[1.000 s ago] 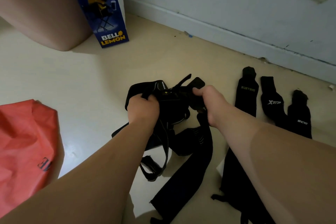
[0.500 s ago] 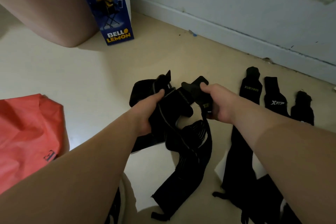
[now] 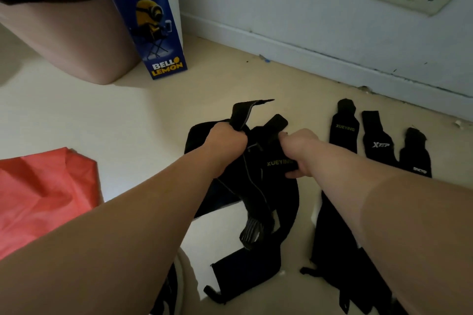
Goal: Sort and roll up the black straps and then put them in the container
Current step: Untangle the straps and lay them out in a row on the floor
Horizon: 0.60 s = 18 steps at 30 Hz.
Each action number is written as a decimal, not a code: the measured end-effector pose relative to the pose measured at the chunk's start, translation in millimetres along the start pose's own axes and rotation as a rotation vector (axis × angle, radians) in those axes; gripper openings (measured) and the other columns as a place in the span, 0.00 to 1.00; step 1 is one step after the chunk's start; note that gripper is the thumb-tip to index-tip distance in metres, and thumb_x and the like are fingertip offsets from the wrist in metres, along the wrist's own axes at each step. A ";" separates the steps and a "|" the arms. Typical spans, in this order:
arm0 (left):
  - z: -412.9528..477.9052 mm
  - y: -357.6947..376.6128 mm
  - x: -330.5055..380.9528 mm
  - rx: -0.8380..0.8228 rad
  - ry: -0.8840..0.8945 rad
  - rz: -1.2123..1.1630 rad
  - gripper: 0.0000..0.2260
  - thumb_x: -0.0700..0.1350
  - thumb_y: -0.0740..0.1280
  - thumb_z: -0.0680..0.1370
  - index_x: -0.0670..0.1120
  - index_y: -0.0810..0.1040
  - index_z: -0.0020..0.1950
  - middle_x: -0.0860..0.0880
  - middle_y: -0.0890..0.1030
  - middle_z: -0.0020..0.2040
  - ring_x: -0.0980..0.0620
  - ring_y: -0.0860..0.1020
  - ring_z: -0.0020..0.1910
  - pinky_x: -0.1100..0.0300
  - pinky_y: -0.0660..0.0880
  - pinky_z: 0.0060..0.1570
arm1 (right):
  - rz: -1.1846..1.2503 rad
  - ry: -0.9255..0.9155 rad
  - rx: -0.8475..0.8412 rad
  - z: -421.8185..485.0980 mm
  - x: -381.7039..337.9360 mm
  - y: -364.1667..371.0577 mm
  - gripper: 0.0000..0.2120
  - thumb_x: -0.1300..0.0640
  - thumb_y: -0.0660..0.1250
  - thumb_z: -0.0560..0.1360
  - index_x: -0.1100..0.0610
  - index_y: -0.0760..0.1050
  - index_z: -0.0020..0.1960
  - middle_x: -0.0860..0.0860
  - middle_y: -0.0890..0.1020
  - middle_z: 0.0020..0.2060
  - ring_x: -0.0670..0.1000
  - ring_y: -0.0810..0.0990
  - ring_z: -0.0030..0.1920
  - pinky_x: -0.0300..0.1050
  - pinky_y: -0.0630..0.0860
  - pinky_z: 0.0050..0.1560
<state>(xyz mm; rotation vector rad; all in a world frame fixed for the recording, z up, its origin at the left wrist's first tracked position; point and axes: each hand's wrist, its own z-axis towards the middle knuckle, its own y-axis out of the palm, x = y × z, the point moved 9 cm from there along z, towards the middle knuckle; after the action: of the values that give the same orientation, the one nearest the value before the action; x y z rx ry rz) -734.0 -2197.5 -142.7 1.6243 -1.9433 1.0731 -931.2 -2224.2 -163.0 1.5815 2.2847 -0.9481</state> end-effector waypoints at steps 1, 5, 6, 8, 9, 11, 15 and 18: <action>-7.6 -6.2 13.5 0.024 0.038 0.070 0.11 0.43 0.65 0.83 0.36 0.80 0.57 0.41 0.78 0.44 0.45 0.76 0.40 0.57 0.71 0.36 | -0.007 -0.015 -0.007 -7.3 0.2 -0.4 0.14 0.51 0.60 0.86 0.58 0.74 0.67 0.60 0.77 0.60 0.59 0.77 0.53 0.59 0.81 0.56; -54.4 -23.3 76.9 -0.030 0.174 0.389 0.07 0.42 0.66 0.80 0.38 0.77 0.47 0.42 0.76 0.38 0.44 0.76 0.36 0.56 0.72 0.36 | 0.058 -0.030 -0.023 -40.8 7.3 7.0 0.09 0.50 0.60 0.86 0.55 0.69 0.59 0.57 0.75 0.56 0.59 0.77 0.52 0.60 0.82 0.58; -70.2 -25.6 91.8 -0.065 0.186 0.472 0.08 0.43 0.67 0.80 0.38 0.77 0.46 0.43 0.77 0.39 0.45 0.77 0.36 0.57 0.73 0.36 | 0.079 -0.049 -0.015 -47.8 10.2 9.2 0.09 0.50 0.61 0.86 0.56 0.70 0.59 0.57 0.76 0.56 0.59 0.78 0.52 0.60 0.83 0.57; -105.7 -28.4 117.6 -0.144 0.205 0.590 0.10 0.47 0.71 0.79 0.40 0.79 0.49 0.44 0.81 0.43 0.46 0.81 0.38 0.56 0.79 0.40 | 0.177 -0.079 -0.031 -66.4 14.2 15.2 0.10 0.50 0.62 0.86 0.57 0.71 0.59 0.58 0.78 0.57 0.59 0.80 0.52 0.58 0.84 0.52; -123.0 -30.5 128.3 -0.171 0.211 0.597 0.12 0.49 0.73 0.78 0.40 0.81 0.51 0.43 0.83 0.45 0.45 0.83 0.41 0.54 0.82 0.46 | 0.238 -0.086 -0.076 -75.4 14.3 20.2 0.09 0.52 0.63 0.85 0.57 0.72 0.60 0.59 0.79 0.60 0.59 0.80 0.53 0.57 0.84 0.50; -154.1 -36.5 145.8 -0.206 0.211 0.534 0.14 0.50 0.77 0.75 0.42 0.83 0.52 0.42 0.86 0.47 0.42 0.86 0.44 0.49 0.84 0.52 | 0.366 -0.074 -0.204 -103.1 9.3 27.1 0.07 0.56 0.61 0.85 0.56 0.72 0.62 0.59 0.79 0.64 0.58 0.78 0.58 0.56 0.82 0.49; -202.7 -44.0 169.7 -0.271 0.204 0.392 0.13 0.48 0.78 0.75 0.43 0.84 0.54 0.42 0.88 0.48 0.41 0.88 0.45 0.45 0.85 0.53 | 0.507 -0.074 -0.312 -164.4 -17.6 -4.0 0.21 0.43 0.56 0.87 0.59 0.78 0.56 0.57 0.83 0.51 0.59 0.80 0.60 0.60 0.81 0.53; -239.1 -48.7 184.9 -0.284 0.220 0.277 0.12 0.46 0.76 0.77 0.43 0.83 0.57 0.42 0.88 0.49 0.44 0.88 0.45 0.52 0.86 0.49 | 0.566 -0.165 -0.373 -217.2 -42.6 -48.0 0.31 0.37 0.49 0.87 0.60 0.80 0.56 0.59 0.86 0.41 0.61 0.85 0.47 0.59 0.81 0.57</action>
<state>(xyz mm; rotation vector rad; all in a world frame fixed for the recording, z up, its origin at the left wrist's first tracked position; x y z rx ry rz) -776.2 -2139.6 154.9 1.0656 -2.0973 0.9726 -916.7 -2135.4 44.7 1.7479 1.6327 -0.4554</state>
